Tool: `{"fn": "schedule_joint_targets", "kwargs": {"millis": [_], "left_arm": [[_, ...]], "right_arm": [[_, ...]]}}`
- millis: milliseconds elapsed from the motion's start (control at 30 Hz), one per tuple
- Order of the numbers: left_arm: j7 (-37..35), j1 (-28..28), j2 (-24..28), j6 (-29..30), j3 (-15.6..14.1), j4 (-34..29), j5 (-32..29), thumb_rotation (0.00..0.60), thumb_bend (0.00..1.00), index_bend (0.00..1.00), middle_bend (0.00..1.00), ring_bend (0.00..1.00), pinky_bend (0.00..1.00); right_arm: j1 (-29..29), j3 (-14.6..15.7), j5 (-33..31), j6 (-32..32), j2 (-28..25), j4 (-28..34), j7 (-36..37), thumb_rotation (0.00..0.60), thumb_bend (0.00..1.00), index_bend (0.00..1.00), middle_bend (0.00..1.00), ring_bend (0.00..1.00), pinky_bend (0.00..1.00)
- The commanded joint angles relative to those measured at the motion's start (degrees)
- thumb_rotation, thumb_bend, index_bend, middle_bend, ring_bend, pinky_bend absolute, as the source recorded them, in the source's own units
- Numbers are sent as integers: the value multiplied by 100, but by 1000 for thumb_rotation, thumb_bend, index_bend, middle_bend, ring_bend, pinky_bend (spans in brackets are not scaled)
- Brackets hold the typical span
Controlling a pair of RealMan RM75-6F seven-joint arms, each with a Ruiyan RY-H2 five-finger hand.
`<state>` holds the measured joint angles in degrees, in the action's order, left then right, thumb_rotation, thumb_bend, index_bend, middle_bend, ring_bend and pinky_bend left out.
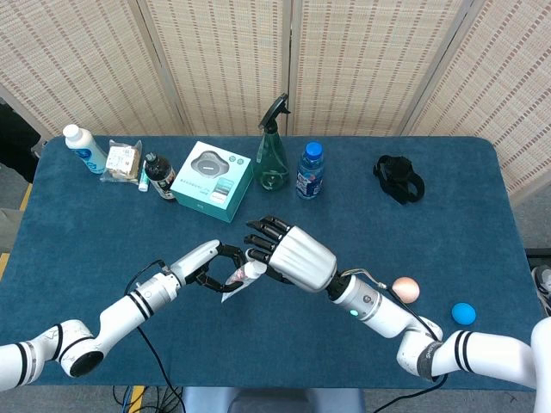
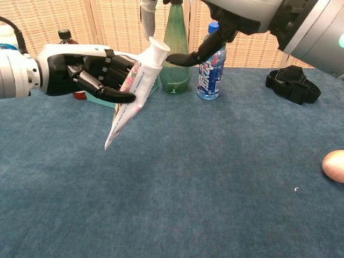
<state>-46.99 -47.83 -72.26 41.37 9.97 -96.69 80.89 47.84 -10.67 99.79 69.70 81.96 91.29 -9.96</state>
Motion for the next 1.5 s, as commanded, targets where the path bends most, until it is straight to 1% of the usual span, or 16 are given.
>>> {"fn": "schedule_joint_targets", "kwargs": {"millis": [33,167,433,567,700,867,1100,1500], "left_arm": [[-292,-18,42,-62,2,18,56,600,434,607,643,396,234],[-752,-41,83,-116,10,61,140,600,436,607,644,397,235],[-1332,-79,61,-116,-48,228,328,600,442,609,645,397,235],[-1782,-116,61,-130,-58,311,401,600,443,609,645,398,235],[-2277,-156,108,-111,-78,398,537,600,450,610,646,399,236],[-2622,-199,156,-34,-130,530,669,600,453,611,646,399,237],[-2745,-251,198,-3,-193,639,661,600,454,611,646,399,239],[-2943,-315,243,-23,-209,793,527,600,455,611,646,400,242]], "right_arm": [[-7,-2,26,55,41,-50,-22,600,223,604,386,193,267],[-12,-34,64,189,145,-181,-50,600,224,604,386,193,267],[-7,-51,126,351,255,-344,1,600,224,604,386,193,267],[-24,-55,149,444,283,-407,23,600,223,604,386,193,267],[-43,-45,136,475,266,-411,67,600,224,604,386,193,267],[-56,-2,104,426,205,-348,126,600,224,604,386,193,267],[-85,62,62,353,120,-226,163,600,224,604,386,193,267],[-131,143,13,236,13,-36,142,600,225,604,386,193,267]]}}
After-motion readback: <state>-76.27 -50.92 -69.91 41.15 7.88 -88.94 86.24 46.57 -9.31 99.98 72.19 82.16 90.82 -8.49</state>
